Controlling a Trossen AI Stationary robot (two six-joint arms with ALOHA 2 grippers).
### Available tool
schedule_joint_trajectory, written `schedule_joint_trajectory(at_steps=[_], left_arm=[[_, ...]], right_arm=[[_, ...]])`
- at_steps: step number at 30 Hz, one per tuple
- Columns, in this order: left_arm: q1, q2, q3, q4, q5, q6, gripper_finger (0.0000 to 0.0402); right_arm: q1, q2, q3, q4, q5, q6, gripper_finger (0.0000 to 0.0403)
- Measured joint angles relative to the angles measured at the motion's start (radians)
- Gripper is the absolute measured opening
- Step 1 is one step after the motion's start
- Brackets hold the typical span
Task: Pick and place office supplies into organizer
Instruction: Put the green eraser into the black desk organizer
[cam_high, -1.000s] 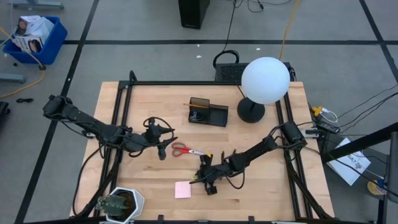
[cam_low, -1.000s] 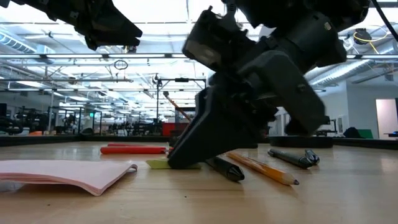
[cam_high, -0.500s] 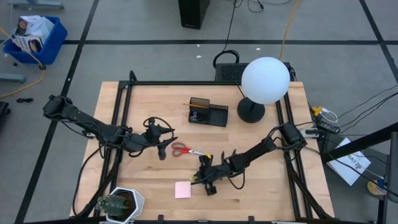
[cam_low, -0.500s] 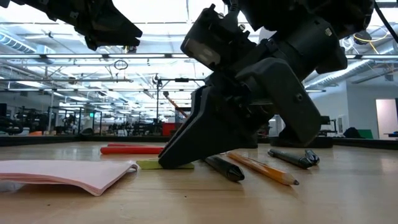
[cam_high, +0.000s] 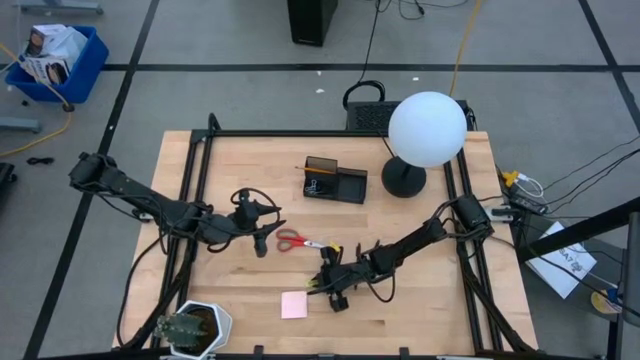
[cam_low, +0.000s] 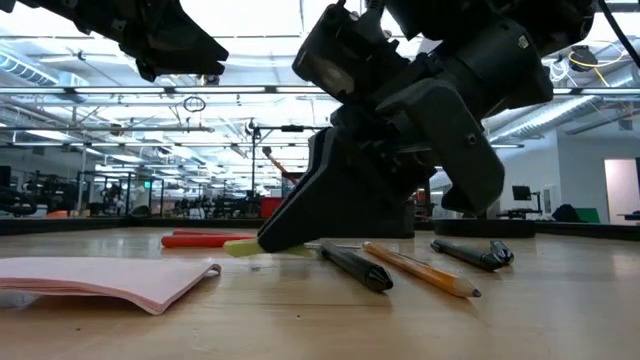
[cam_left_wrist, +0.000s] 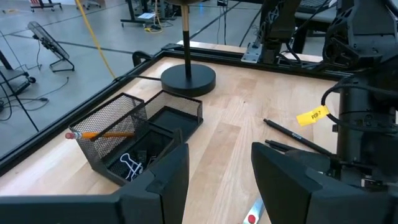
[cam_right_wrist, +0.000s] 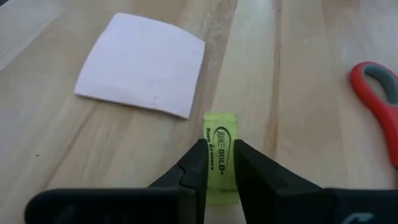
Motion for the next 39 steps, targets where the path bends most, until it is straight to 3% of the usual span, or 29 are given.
schedule_joint_trajectory(at_steps=[15, 29, 39], left_arm=[[0.000, 0.000, 0.000, 0.000, 0.000, -0.003, 0.0179], [0.000, 0.000, 0.000, 0.007, 0.000, -0.006, 0.0179], [0.000, 0.000, 0.000, 0.008, 0.000, -0.009, 0.0179]], right_arm=[[-0.028, -0.053, 0.002, -0.014, 0.052, -0.027, 0.0059], [-0.114, -0.171, 0.003, -0.148, 0.252, -0.040, 0.0059], [-0.215, -0.270, 0.003, -0.187, 0.311, -0.087, 0.0059]])
